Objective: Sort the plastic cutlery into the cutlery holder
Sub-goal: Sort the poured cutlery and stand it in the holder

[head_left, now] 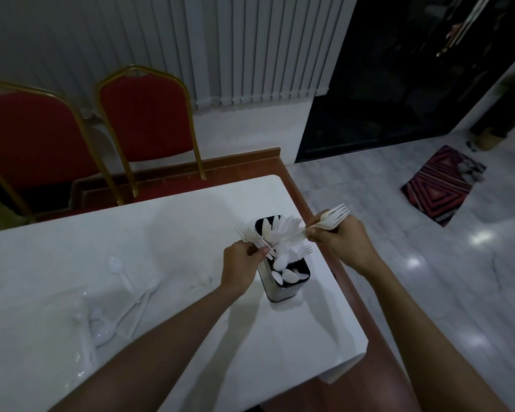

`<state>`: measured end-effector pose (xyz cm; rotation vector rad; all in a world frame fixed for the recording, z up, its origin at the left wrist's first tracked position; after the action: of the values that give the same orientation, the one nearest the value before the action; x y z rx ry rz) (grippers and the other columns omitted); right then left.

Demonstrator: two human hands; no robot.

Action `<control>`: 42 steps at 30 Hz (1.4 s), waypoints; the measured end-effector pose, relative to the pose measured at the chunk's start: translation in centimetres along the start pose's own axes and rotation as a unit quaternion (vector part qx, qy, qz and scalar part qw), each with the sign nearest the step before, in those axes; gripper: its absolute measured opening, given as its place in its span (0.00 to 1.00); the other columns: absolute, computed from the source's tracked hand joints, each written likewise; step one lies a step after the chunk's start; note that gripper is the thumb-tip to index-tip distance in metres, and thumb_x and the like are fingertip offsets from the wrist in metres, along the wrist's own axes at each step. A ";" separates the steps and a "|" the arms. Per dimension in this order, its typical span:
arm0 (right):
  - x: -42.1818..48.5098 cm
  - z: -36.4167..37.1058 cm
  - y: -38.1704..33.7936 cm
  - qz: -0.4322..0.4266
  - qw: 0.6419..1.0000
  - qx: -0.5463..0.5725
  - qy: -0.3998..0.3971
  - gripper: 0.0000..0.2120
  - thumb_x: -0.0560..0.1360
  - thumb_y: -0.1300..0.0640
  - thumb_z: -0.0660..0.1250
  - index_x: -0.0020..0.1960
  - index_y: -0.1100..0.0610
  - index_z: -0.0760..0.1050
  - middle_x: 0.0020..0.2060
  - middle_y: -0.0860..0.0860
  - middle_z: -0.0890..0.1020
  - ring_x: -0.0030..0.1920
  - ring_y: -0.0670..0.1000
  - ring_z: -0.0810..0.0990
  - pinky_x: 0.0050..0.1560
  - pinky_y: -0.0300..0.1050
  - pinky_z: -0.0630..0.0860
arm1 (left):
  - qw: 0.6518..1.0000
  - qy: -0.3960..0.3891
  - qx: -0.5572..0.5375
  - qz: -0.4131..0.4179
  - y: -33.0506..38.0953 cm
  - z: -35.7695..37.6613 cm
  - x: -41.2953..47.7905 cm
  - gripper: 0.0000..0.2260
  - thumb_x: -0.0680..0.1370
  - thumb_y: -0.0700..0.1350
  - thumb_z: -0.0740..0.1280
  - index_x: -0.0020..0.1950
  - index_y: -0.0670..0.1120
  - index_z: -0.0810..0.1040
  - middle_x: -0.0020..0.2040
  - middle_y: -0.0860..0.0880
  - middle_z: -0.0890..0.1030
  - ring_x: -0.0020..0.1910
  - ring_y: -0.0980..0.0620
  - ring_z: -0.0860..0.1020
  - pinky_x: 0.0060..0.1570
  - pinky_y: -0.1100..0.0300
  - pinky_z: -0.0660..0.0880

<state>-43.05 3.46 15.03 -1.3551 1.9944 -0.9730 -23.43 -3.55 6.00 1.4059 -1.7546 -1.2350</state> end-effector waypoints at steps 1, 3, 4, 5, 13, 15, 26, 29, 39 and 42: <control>0.3 0.0 0.2 -0.002 1.000 -0.002 -0.013 0.03 0.73 0.59 0.72 0.42 0.52 0.83 0.38 0.46 0.85 0.39 0.41 0.84 0.41 0.34 0.78 | 1.000 -0.001 0.013 0.010 -0.1 0.3 0.1 0.07 0.73 0.46 0.71 0.43 0.42 0.84 0.35 0.47 0.84 0.34 0.58 0.78 0.34 0.71 0.69; 0.8 0.1 0.3 -0.011 0.999 -0.009 -0.035 0.03 0.72 0.59 0.73 0.43 0.52 0.83 0.38 0.45 0.85 0.41 0.42 0.84 0.44 0.37 0.81 | 0.999 0.000 0.032 0.032 -0.3 0.8 0.4 0.06 0.74 0.44 0.71 0.43 0.41 0.84 0.36 0.47 0.84 0.36 0.54 0.80 0.35 0.71 0.69; 1.0 0.1 0.2 -0.016 0.999 -0.016 -0.040 0.03 0.72 0.59 0.73 0.43 0.52 0.83 0.38 0.45 0.85 0.41 0.41 0.84 0.45 0.37 0.81 | 0.998 -0.003 0.044 0.042 -0.5 1.0 0.5 0.06 0.74 0.44 0.71 0.43 0.40 0.83 0.37 0.46 0.84 0.38 0.51 0.81 0.38 0.69 0.71; 1.3 0.0 0.0 -0.023 0.999 -0.022 -0.042 0.03 0.72 0.59 0.73 0.43 0.52 0.83 0.38 0.45 0.85 0.41 0.41 0.84 0.45 0.36 0.81 | 0.997 -0.010 0.056 0.052 -0.6 1.1 0.6 0.07 0.74 0.43 0.71 0.44 0.40 0.83 0.38 0.45 0.84 0.40 0.49 0.82 0.41 0.64 0.74; 2.4 -0.6 1.1 -0.021 0.993 -0.082 -0.085 0.03 0.72 0.61 0.72 0.43 0.55 0.83 0.39 0.46 0.85 0.39 0.41 0.83 0.41 0.33 0.78 | 0.989 -0.015 0.107 0.105 -0.3 2.2 0.4 0.04 0.76 0.39 0.68 0.49 0.41 0.79 0.45 0.47 0.82 0.43 0.50 0.80 0.46 0.55 0.78; 2.6 1.2 2.5 -0.010 0.988 -0.113 -0.106 0.02 0.72 0.60 0.72 0.42 0.55 0.83 0.39 0.48 0.85 0.40 0.44 0.83 0.44 0.43 0.81 | 0.985 -0.023 0.107 0.131 0.1 2.4 0.1 0.10 0.75 0.35 0.65 0.55 0.43 0.78 0.47 0.51 0.78 0.45 0.55 0.77 0.47 0.64 0.74; 2.2 3.2 4.1 -0.036 0.986 -0.131 -0.100 0.09 0.70 0.54 0.75 0.43 0.59 0.80 0.38 0.54 0.84 0.38 0.54 0.81 0.39 0.52 0.78 | 0.981 -0.047 0.119 0.144 -0.8 1.5 -0.5 0.06 0.76 0.41 0.67 0.48 0.42 0.71 0.44 0.47 0.79 0.42 0.51 0.77 0.41 0.60 0.74; 2.1 3.9 4.7 -0.031 0.981 -0.133 -0.135 0.10 0.70 0.52 0.75 0.45 0.59 0.81 0.41 0.53 0.85 0.40 0.52 0.82 0.43 0.55 0.79 | 0.979 -0.036 0.145 0.142 -0.7 1.5 -0.2 0.06 0.76 0.40 0.67 0.42 0.42 0.71 0.38 0.45 0.80 0.34 0.50 0.75 0.35 0.56 0.71; 1.1 3.5 4.6 -0.047 0.989 -0.096 -0.099 0.05 0.76 0.53 0.68 0.45 0.54 0.80 0.39 0.47 0.84 0.41 0.46 0.81 0.47 0.47 0.79 | 0.981 -0.040 0.045 0.187 -0.3 0.4 -1.5 0.05 0.76 0.43 0.67 0.48 0.43 0.77 0.44 0.49 0.81 0.42 0.55 0.80 0.45 0.66 0.78; 1.2 3.9 4.8 -0.039 0.990 -0.098 -0.089 0.06 0.76 0.54 0.68 0.46 0.55 0.82 0.39 0.48 0.84 0.41 0.47 0.81 0.46 0.47 0.78 | 0.985 -0.004 0.060 0.159 -0.2 0.3 -0.8 0.16 0.77 0.54 0.62 0.40 0.41 0.76 0.34 0.47 0.78 0.33 0.51 0.75 0.35 0.59 0.72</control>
<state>-43.16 2.46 8.77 -1.5785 1.9544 -0.6763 -23.42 -2.66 5.81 1.1263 -1.9941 -0.9795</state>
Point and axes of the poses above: each hand's wrist, its own x-axis towards the middle knuckle, its own z-axis out of the palm, y = z × x, the point moved 2 cm from there along x, towards the middle knuckle
